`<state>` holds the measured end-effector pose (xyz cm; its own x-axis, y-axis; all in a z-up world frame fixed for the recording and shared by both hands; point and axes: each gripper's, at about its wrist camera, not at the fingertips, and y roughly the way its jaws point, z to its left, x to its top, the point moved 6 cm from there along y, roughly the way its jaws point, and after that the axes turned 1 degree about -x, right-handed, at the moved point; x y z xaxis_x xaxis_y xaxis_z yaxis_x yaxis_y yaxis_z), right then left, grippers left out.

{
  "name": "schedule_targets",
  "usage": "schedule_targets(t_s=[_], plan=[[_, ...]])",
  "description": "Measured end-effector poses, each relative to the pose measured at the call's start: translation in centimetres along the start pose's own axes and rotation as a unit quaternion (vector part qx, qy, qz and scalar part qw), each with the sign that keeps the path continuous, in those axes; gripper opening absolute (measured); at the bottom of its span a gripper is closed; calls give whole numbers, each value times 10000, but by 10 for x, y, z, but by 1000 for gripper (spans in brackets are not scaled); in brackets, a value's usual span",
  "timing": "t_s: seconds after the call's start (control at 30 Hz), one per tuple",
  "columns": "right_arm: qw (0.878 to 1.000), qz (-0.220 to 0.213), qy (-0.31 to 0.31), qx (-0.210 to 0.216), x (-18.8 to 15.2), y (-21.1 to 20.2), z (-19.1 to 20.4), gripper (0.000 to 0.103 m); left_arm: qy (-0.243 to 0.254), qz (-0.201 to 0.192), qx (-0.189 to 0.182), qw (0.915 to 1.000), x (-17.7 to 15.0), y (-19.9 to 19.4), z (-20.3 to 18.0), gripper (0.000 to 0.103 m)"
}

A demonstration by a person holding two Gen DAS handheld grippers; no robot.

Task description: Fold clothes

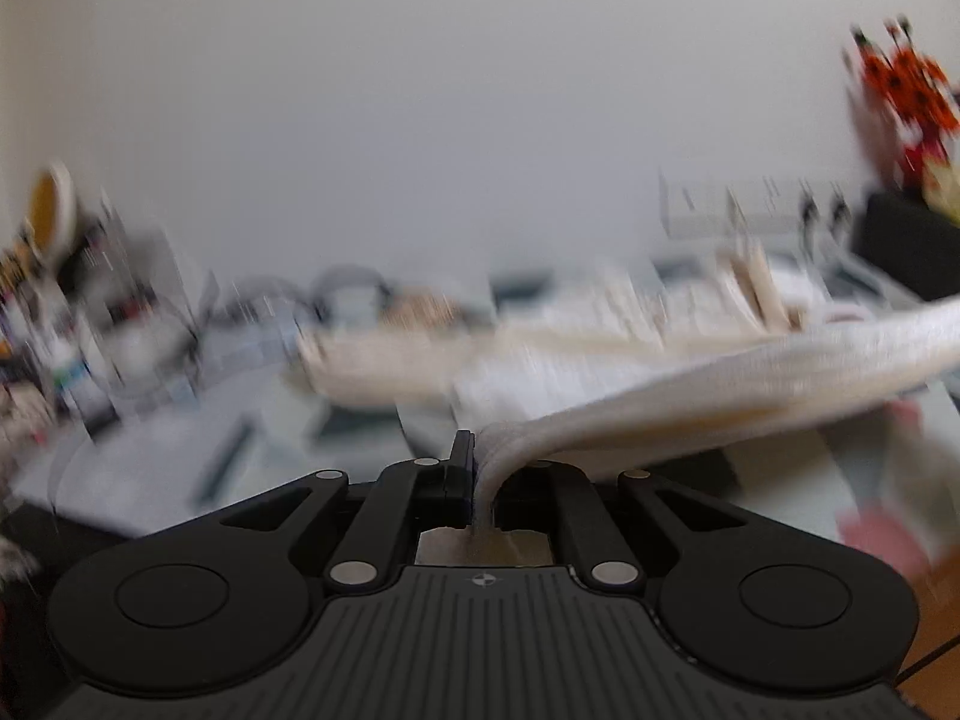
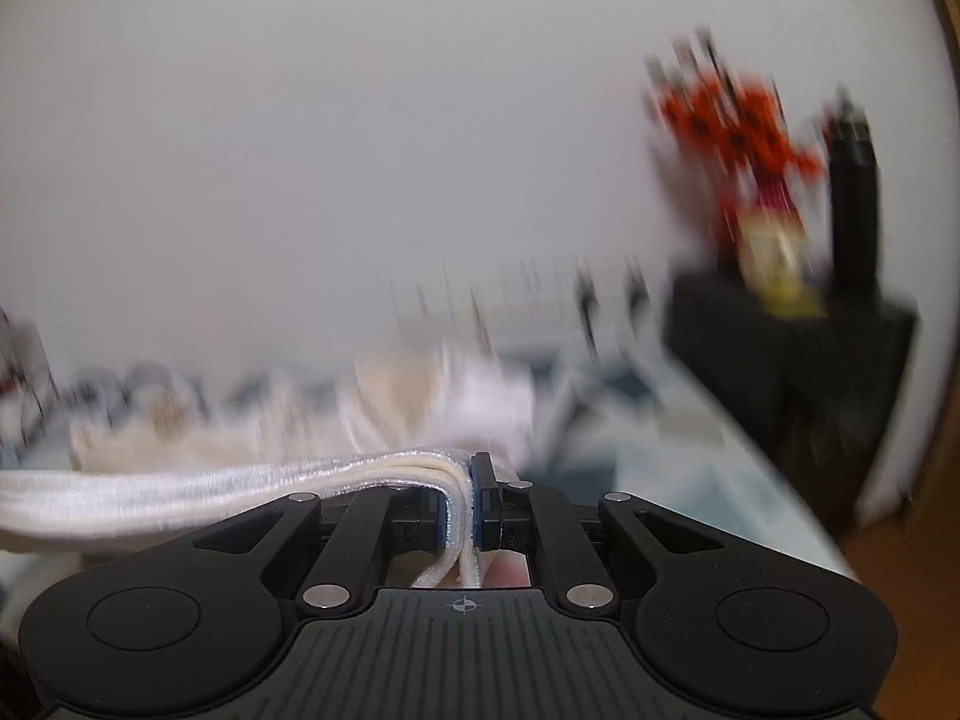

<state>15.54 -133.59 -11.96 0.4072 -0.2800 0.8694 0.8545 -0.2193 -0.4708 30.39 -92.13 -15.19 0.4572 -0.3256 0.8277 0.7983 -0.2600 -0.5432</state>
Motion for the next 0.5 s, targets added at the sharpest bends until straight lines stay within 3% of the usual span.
schedule_targets(t_s=[0.1,0.17,0.27,0.5], plan=[[9980,532,264,-223,-35,6,-3,7,511,370,-184,9978,-30,11,-10,6],[9965,725,337,-252,-47,13,2,7,584,566,-191,9965,-40,18,-13,6],[9967,710,161,-371,-50,15,12,7,278,762,-148,9966,-37,22,-6,6],[9959,812,105,-388,-54,1,12,7,528,716,-126,9960,-43,8,-12,6]])
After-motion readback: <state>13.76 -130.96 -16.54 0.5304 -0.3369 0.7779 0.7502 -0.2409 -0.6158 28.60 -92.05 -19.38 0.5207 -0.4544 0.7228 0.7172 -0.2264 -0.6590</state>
